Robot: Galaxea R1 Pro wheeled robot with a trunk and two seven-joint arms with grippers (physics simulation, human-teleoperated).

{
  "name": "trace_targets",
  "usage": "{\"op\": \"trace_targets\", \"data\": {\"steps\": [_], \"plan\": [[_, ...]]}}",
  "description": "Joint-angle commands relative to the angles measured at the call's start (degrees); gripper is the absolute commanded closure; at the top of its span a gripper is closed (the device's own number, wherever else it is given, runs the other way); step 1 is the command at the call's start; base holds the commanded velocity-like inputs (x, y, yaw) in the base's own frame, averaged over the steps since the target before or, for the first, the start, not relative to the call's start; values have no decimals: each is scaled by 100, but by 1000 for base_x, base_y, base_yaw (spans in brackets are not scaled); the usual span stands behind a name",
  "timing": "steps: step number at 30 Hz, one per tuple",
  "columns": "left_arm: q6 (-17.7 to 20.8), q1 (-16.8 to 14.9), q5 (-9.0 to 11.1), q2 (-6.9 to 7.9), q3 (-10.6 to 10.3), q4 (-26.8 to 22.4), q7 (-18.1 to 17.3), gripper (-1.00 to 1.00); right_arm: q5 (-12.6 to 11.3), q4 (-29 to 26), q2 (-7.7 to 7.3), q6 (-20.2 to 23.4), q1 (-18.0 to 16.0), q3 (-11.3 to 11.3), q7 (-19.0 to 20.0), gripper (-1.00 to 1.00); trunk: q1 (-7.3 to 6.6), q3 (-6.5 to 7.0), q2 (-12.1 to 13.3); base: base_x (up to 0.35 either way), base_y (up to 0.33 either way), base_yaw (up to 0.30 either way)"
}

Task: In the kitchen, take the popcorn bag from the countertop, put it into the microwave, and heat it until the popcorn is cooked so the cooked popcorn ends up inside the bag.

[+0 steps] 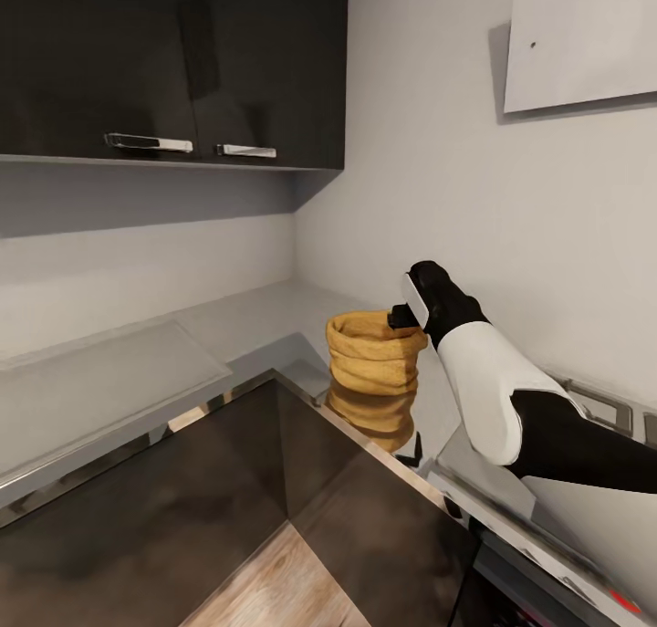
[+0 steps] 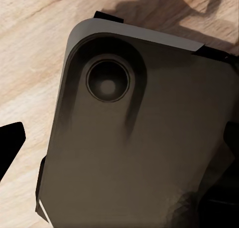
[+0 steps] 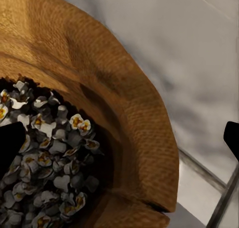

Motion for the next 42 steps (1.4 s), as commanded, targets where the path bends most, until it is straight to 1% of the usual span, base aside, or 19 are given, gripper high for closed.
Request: {"op": "trace_targets", "data": {"steps": [1,12,21,23,26,27,33,34,42], "plan": [[-7,-1,33,3,3,0,-25,-100,59,-11,9,19,-4,-48,14,-100,1,-6,-3,48,0,0],[-6,-1,37,4,8,0,-25,-100,62,52,9,19,-4,-39,-1,-100,1,-6,-3,6,0,0],[-6,-1,37,4,11,0,-25,-100,41,105,-146,19,21,-39,-13,-100,1,-6,-3,0,0,0],[-6,-1,37,4,11,0,-25,-100,37,220,-152,19,22,-44,-13,-100,1,-6,-3,0,0,0],[-6,-1,37,4,11,0,-25,-100,24,658,-159,19,22,-48,-6,-100,1,-6,-3,0,0,0],[-6,-1,37,4,11,0,-25,-100,20,718,-168,19,22,-48,-1,-100,1,-6,-3,0,0,0],[-6,-1,37,4,11,0,-25,-100,9,777,-189,19,22,-48,13,-100,1,-6,-3,0,0,0],[-6,-1,37,4,11,0,-25,-100,8,779,-190,19,22,-48,16,100,1,-6,-3,0,0,0],[-6,-1,37,4,11,0,-25,-100,23,708,-191,19,22,-48,23,100,1,-6,-3,0,0,0]]}}
